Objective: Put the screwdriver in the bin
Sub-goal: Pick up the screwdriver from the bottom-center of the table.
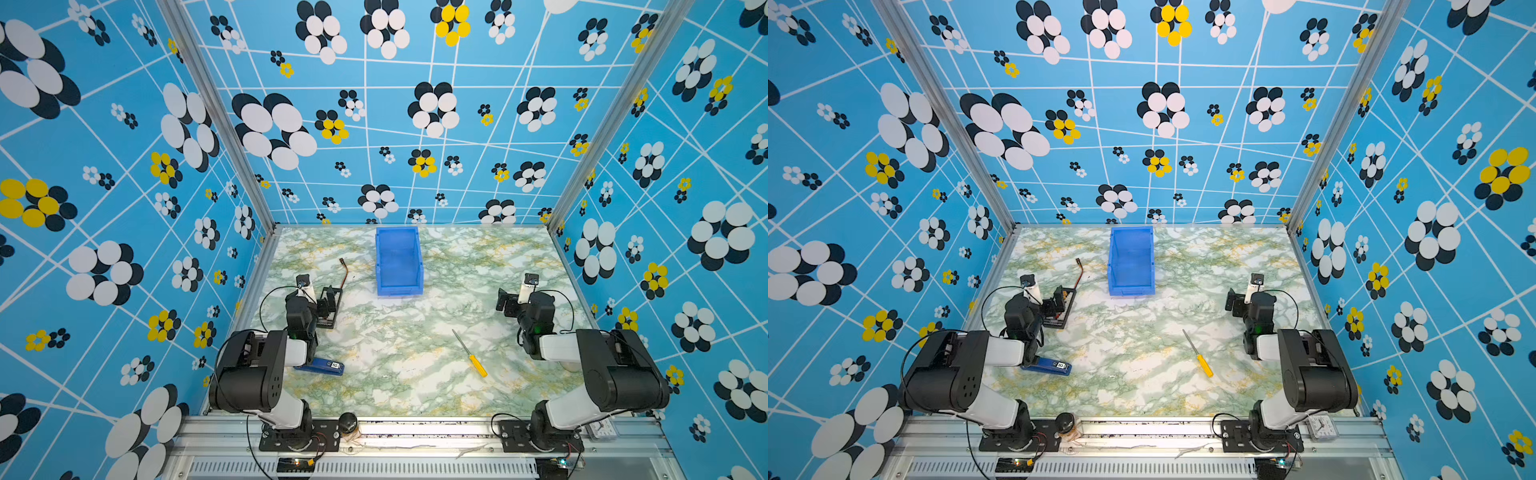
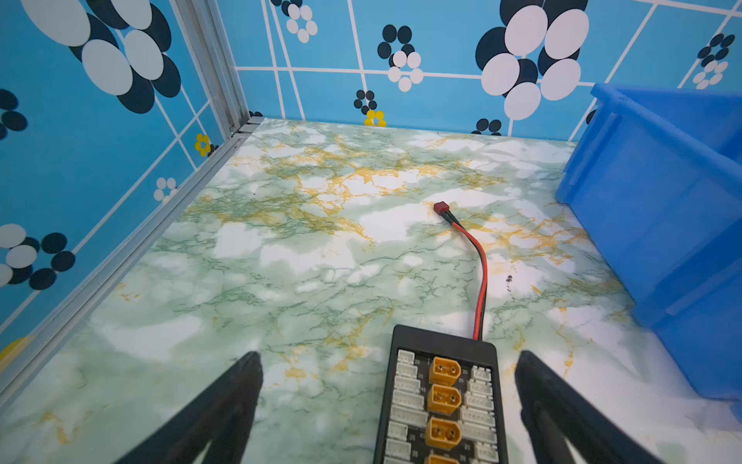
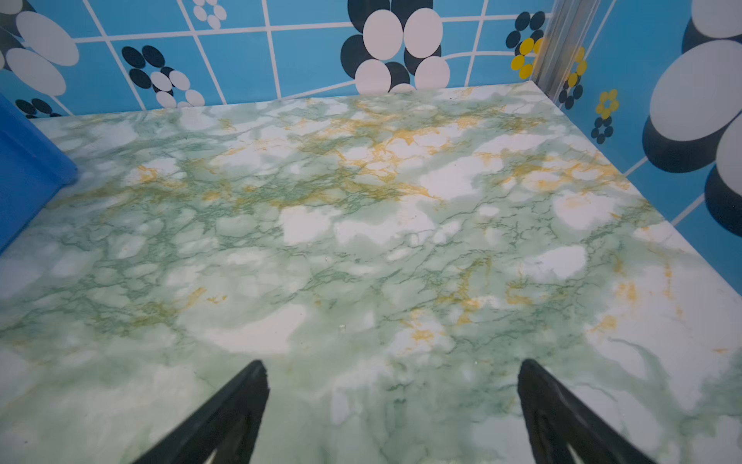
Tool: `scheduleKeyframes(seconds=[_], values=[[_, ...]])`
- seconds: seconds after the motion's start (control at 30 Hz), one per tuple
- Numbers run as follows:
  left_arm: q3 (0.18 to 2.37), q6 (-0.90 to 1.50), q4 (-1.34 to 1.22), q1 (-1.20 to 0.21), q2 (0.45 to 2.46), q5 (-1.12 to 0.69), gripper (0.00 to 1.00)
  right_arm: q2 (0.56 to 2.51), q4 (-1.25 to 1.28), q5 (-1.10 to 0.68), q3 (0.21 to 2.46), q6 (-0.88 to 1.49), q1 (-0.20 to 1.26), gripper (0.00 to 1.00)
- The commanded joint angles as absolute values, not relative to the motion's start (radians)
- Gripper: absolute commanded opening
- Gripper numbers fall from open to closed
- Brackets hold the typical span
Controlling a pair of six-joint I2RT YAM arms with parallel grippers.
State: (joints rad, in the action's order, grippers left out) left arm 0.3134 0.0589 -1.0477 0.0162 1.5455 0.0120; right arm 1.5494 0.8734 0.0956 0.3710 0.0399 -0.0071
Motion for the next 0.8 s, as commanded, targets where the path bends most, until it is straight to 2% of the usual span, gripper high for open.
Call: scheduleKeyframes(seconds=[0.0, 0.5, 0.77], values=[[0.306, 0.044, -1.068, 0.011, 1.553, 0.008, 0.99, 1.546, 0.895, 0.107, 0.390, 0.037, 0.000, 0.99], [0.306, 0.039, -1.070, 0.011, 1.554, -0.004, 0.99, 1.546, 0.896, 0.106, 0.388, 0.036, 0.000, 0.99], [0.345, -0.002, -0.998, 0.011, 1.553, -0.110, 0.99, 1.546, 0.896, 0.107, 0.388, 0.036, 0.000, 0.99]])
